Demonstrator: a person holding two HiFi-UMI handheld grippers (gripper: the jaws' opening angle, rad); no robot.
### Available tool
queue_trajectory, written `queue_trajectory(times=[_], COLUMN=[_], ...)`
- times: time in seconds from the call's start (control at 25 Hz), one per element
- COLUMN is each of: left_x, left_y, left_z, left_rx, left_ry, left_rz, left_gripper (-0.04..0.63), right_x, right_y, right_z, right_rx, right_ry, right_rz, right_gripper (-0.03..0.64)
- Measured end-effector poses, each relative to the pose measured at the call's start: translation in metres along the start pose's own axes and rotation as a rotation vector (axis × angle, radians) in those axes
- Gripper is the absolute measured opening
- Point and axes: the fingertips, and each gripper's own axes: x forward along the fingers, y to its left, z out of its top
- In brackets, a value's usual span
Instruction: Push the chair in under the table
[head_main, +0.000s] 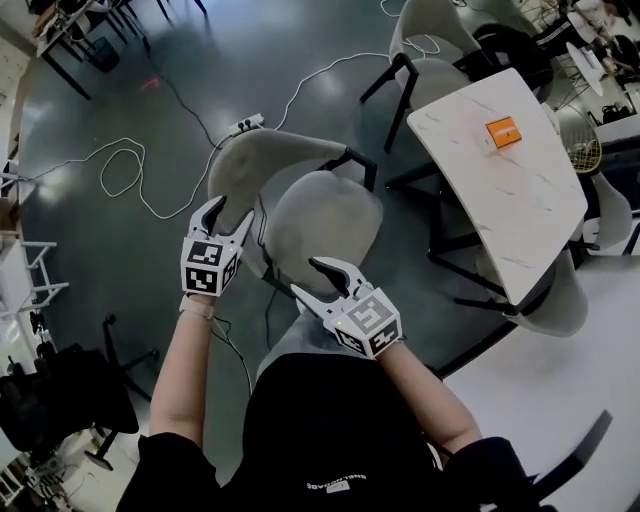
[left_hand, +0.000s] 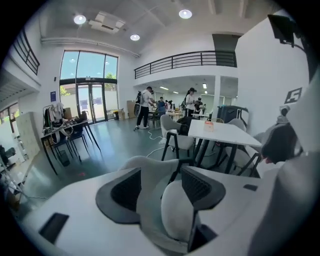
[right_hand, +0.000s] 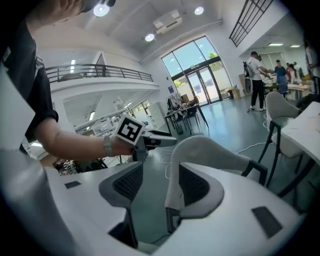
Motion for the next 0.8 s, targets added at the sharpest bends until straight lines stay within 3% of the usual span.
queue_trajectory(times=[0.4,0.68,0.8], left_x=[0.067,0.111,0.127], left_y=[0.085,0.120,0.126], left_z=[-0.029,-0.062,-0.079], left_rx=[0.014,0.036,0.005], left_ry=[0.112,0.231,0.259], left_rz=[0.111,0.130,0.126], left_gripper=[0.275,0.290,0.298], right_x=[0.079,0.117,0.131], right_y=[0.015,-0.001,-0.006], right_z=[-0.074,-0.138,-0.170], right_rx=[-0.032,-0.031,-0.032], right_ry=[0.183,0.317,0.380], right_rz=[0.073,0.036,0.033], right_gripper=[0.261,0.273,0.279])
